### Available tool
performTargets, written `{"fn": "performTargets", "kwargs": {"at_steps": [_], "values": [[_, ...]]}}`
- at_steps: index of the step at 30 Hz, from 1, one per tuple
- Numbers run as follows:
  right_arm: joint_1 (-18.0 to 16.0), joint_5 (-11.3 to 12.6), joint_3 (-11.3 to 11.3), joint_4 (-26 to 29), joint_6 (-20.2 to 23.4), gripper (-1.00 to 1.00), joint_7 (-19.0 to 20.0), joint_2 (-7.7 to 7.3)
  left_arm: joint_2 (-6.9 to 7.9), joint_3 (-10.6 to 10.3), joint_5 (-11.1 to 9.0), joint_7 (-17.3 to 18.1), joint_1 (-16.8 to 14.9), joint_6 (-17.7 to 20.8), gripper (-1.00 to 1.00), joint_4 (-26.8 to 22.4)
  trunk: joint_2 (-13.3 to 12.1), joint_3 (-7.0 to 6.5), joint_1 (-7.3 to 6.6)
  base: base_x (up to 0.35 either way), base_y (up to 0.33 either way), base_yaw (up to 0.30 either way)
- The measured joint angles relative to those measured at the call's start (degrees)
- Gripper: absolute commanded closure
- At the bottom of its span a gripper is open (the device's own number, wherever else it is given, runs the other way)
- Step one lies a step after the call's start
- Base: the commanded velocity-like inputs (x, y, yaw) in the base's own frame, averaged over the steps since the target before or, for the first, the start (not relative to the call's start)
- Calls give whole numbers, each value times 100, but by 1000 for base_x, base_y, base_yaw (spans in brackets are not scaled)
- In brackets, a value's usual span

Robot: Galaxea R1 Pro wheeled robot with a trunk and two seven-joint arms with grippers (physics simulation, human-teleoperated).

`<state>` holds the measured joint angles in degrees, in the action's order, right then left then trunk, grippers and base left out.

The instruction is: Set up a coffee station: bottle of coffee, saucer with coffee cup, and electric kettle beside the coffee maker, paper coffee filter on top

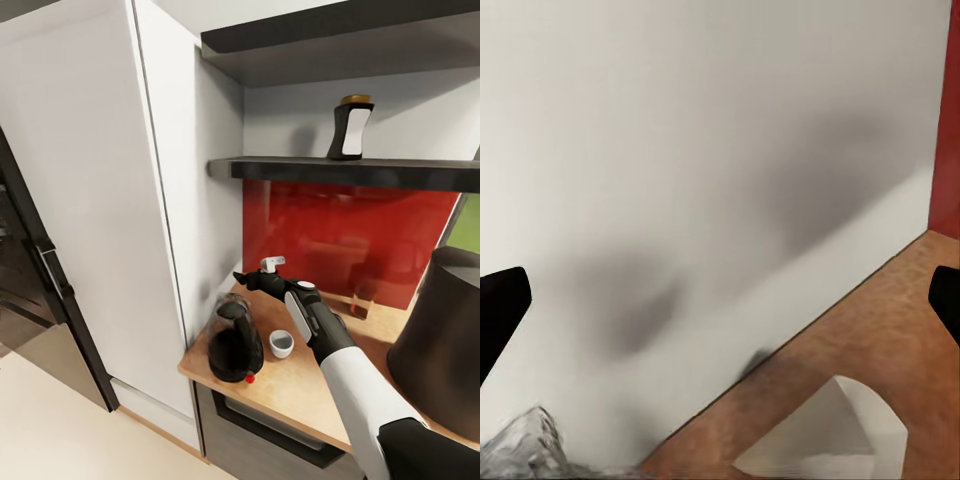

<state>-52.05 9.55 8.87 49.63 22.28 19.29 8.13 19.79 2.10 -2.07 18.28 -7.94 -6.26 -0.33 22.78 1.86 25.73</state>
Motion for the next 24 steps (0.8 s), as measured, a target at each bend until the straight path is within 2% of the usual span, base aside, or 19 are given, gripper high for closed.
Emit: {"fn": "performTargets", "kwargs": {"at_steps": [5,12,24], "values": [[2,5,-18,19,-1,-100,0,-177,-3,-7,0,4,0,0,-100,0,0,0,0,147,255,0],[2,14,-38,26,1,-100,0,-345,-9,-15,7,6,0,1,-100,0,0,0,0,146,215,0],[-1,-3,-44,25,9,-100,-6,-423,-16,-16,15,5,0,2,-100,3,0,0,1,98,108,0]]}}
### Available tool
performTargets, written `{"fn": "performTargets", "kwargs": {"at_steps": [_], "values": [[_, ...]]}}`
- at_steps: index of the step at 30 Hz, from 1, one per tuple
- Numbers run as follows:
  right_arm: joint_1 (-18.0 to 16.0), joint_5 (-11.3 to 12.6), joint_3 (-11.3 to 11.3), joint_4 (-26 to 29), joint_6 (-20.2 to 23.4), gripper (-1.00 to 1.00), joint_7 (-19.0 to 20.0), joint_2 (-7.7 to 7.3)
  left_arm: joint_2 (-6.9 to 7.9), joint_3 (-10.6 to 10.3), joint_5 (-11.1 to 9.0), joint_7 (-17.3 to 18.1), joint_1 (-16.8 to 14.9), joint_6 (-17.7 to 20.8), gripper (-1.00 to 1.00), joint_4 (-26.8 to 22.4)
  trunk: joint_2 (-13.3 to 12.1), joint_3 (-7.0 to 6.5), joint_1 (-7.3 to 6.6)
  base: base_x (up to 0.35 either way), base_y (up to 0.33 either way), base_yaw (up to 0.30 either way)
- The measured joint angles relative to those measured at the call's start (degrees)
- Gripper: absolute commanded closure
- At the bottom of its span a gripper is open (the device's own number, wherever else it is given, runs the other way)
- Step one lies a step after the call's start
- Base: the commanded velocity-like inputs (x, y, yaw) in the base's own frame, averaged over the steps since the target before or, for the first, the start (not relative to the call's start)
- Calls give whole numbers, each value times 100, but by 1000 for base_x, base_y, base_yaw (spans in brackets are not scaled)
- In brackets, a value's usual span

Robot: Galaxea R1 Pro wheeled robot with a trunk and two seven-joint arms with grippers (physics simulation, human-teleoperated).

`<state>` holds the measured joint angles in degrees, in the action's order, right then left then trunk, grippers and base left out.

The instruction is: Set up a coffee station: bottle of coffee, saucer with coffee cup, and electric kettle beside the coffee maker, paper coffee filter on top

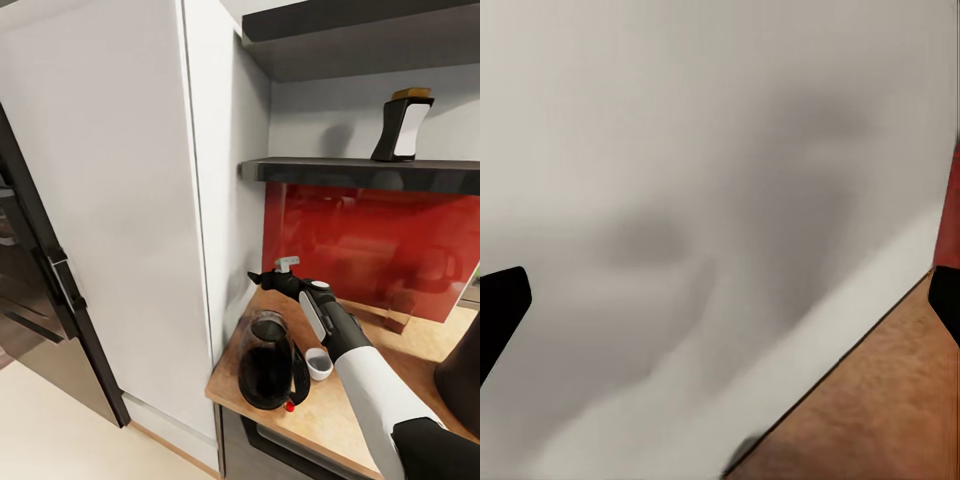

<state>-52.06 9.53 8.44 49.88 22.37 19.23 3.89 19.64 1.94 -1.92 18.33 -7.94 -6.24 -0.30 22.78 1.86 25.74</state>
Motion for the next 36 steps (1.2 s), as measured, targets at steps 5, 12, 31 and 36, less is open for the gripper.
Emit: {"fn": "performTargets", "kwargs": {"at_steps": [5,12,31,36], "values": [[0,14,0,7,1,-100,2,-178,-9,-3,1,1,0,0,-100,13,0,0,0,28,6,0],[0,17,0,8,1,-100,-2,-203,-15,-1,1,1,0,0,-100,14,0,0,0,4,0,0],[1,-11,37,-45,4,-100,15,-511,-27,-8,1,2,0,1,-100,49,0,0,0,0,0,0],[2,-10,38,-54,4,-100,15,-523,-47,-3,1,-2,0,1,-100,49,0,0,0,0,0,0]]}}
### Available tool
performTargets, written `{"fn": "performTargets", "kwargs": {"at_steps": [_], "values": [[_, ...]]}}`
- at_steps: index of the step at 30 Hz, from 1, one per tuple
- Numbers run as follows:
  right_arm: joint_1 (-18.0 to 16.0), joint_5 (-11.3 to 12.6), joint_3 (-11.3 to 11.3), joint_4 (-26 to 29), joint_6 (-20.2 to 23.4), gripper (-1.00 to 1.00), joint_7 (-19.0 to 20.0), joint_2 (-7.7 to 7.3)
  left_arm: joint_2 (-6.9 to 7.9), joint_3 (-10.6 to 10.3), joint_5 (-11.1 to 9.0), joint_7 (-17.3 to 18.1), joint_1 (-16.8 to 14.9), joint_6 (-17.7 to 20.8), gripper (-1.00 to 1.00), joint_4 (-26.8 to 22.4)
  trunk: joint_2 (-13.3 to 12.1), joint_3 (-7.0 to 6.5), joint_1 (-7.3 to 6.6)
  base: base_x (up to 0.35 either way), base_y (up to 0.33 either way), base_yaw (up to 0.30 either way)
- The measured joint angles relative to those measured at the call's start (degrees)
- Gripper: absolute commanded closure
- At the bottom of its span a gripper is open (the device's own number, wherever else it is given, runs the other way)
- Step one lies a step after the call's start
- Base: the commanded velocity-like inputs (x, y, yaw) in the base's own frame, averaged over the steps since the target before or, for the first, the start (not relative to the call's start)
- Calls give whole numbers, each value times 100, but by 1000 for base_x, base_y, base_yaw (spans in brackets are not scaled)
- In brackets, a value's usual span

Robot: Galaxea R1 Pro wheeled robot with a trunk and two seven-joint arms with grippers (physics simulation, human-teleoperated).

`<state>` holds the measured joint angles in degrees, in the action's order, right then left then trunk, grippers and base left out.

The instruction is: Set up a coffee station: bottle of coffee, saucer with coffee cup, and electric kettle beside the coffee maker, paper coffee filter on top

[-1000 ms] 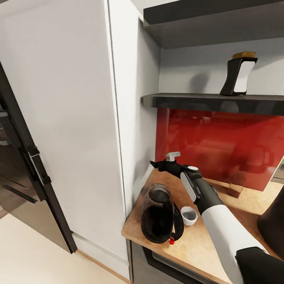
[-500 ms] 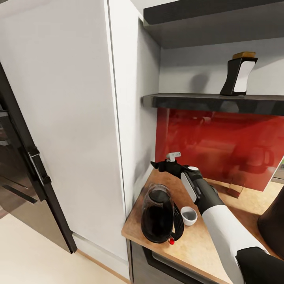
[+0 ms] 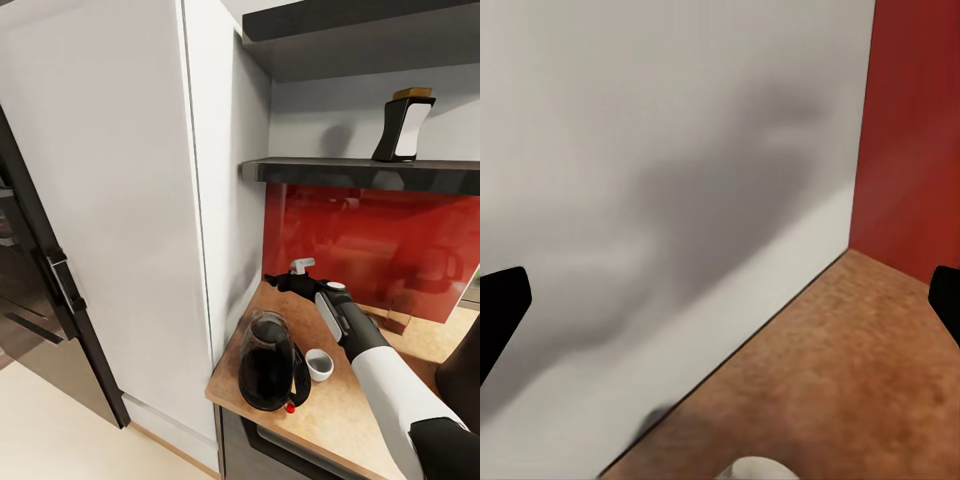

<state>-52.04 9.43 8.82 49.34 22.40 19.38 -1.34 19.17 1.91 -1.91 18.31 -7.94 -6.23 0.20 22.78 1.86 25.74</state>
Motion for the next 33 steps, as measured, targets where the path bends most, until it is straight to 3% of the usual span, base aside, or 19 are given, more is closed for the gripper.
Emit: {"fn": "performTargets", "kwargs": {"at_steps": [12,33], "values": [[2,-9,-1,-619,-16,-100,252,-8,-3,-2,8,3,0,91,-100,2,0,0,0,0,0,0],[3,-9,0,-1059,-18,-100,291,-62,-3,-2,8,-1,3,123,-100,3,0,0,0,0,0,0]]}}
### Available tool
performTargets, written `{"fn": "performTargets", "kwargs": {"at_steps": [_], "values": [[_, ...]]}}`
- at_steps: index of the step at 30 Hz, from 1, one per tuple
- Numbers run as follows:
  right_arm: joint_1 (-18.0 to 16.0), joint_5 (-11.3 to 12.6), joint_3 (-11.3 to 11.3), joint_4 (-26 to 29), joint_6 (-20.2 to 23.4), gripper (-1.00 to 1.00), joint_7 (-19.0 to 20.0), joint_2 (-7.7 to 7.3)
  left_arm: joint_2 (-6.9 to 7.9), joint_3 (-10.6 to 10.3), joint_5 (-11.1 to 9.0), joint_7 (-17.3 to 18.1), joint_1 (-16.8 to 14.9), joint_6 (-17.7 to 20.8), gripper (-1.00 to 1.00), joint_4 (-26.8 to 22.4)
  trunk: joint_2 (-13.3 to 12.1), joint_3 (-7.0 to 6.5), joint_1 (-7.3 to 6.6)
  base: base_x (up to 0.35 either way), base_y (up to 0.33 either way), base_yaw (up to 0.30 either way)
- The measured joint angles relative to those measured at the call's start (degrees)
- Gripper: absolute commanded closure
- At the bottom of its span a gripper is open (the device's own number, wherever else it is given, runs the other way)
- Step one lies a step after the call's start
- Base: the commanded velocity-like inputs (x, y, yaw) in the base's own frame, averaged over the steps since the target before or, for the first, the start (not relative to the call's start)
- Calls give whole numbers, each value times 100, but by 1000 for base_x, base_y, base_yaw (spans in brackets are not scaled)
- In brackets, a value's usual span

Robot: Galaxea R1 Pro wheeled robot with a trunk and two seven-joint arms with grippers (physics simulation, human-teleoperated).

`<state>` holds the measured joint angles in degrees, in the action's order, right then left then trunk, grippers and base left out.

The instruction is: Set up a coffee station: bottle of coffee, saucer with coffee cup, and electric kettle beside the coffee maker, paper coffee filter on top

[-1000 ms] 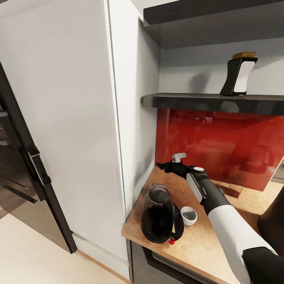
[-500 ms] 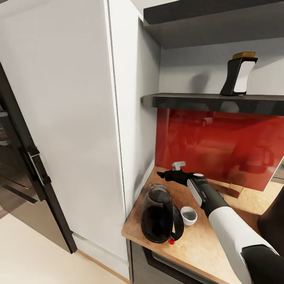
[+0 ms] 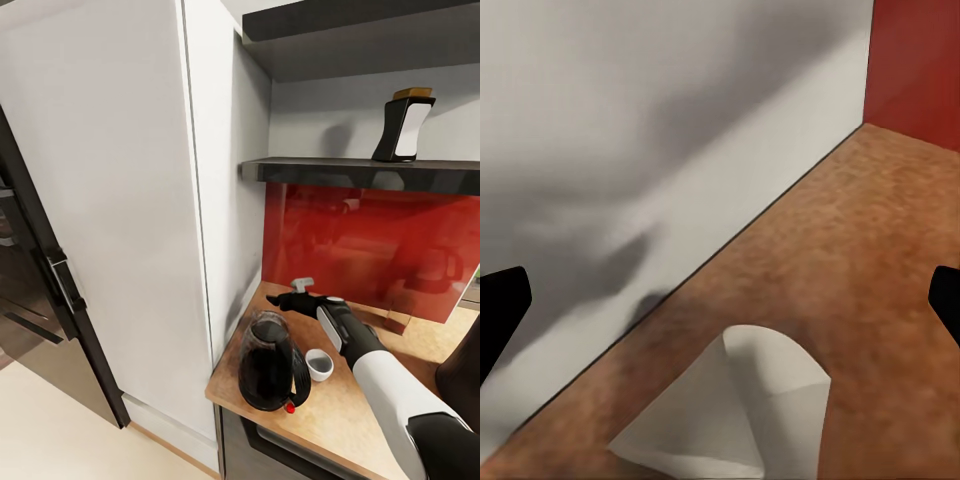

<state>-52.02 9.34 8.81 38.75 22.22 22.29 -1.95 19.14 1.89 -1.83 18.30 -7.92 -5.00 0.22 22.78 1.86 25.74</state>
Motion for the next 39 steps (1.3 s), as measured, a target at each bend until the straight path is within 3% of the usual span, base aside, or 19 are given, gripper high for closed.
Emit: {"fn": "performTargets", "kwargs": {"at_steps": [14,39], "values": [[-1,-8,0,-120,0,-100,0,0,-46,-3,0,-2,-1,0,-100,-2,0,0,0,6,-5,0],[0,0,1,-126,0,-100,3,9,-79,5,-5,-2,-1,0,-100,-3,0,0,-1,147,-110,0]]}}
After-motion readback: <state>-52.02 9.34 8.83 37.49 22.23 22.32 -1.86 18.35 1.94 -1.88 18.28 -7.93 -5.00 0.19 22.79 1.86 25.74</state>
